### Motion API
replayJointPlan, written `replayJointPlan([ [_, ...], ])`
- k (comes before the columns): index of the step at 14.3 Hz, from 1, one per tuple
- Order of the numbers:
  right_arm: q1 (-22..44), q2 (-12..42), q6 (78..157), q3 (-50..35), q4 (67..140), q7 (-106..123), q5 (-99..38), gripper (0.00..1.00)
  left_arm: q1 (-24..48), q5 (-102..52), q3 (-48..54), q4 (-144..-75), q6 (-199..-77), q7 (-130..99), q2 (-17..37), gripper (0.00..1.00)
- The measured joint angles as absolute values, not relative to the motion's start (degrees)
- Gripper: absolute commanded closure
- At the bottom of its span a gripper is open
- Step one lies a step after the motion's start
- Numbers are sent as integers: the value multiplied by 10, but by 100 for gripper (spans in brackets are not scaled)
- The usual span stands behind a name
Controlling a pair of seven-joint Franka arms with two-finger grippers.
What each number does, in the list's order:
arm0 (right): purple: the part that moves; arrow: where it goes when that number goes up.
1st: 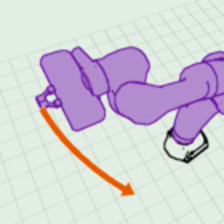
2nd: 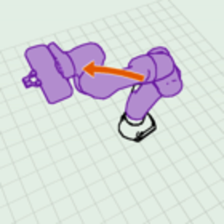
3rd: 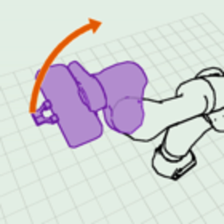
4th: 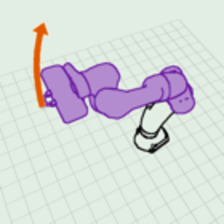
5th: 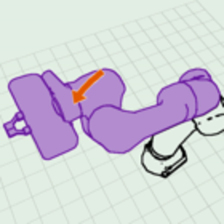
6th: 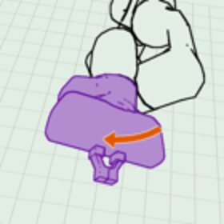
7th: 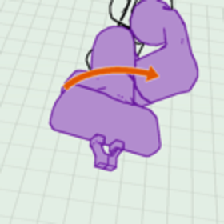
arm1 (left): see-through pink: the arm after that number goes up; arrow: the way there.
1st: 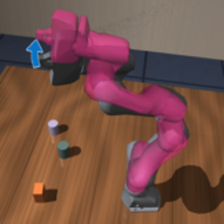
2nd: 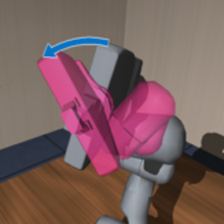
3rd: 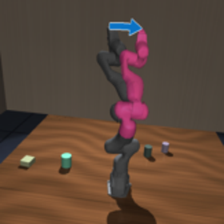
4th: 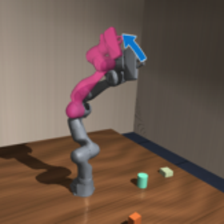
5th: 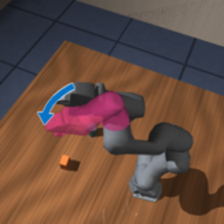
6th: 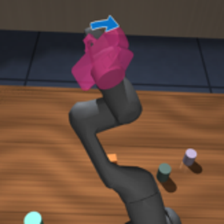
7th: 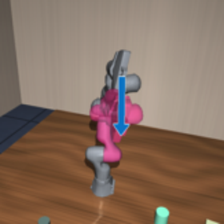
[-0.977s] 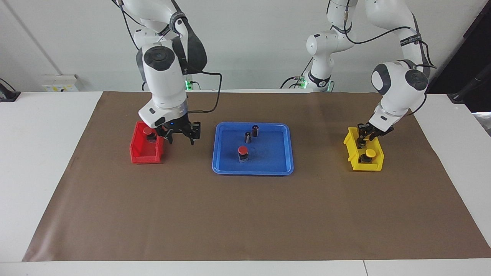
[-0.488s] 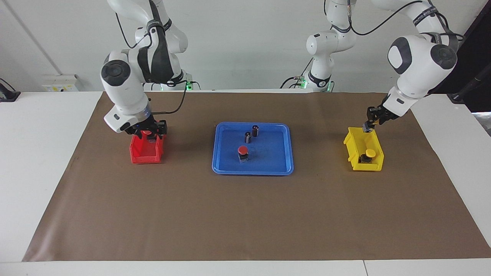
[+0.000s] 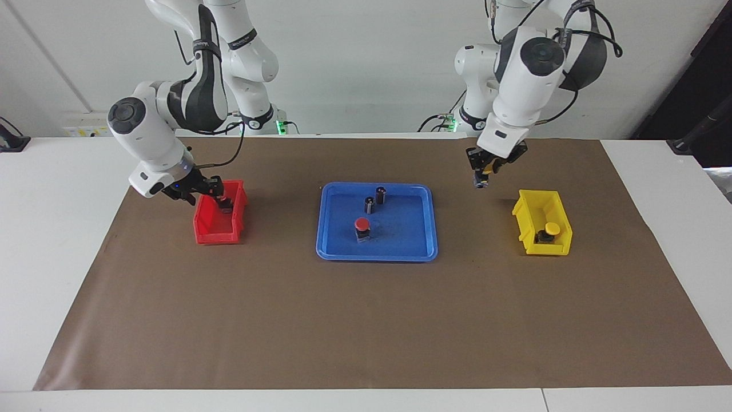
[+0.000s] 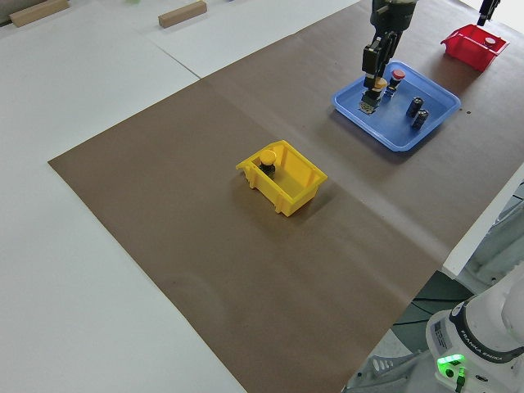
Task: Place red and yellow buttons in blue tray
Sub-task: 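Lift the yellow button with the left gripper while the right gripper returns, then lower the yellow button into the tray while the right gripper grasps red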
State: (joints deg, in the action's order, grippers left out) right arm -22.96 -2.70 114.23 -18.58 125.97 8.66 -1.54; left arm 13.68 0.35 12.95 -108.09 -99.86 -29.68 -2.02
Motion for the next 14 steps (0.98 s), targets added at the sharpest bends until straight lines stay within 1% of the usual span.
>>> replayJointPlan([
  [4,-227,-46,1169,-186,1300,87,-16,36,191,-8,129,-1068,-1077,-338,35,99],
  [8,-227,-57,1190,-186,1330,87,-16,39,239,-10,129,-1066,-1125,-375,68,99],
  [11,-227,-60,1214,-186,1349,88,-16,40,262,-10,128,-1063,-1164,-378,101,98],
  [14,-220,-60,1223,-186,1359,91,-16,40,267,-5,126,-1037,-1175,-378,141,99],
])
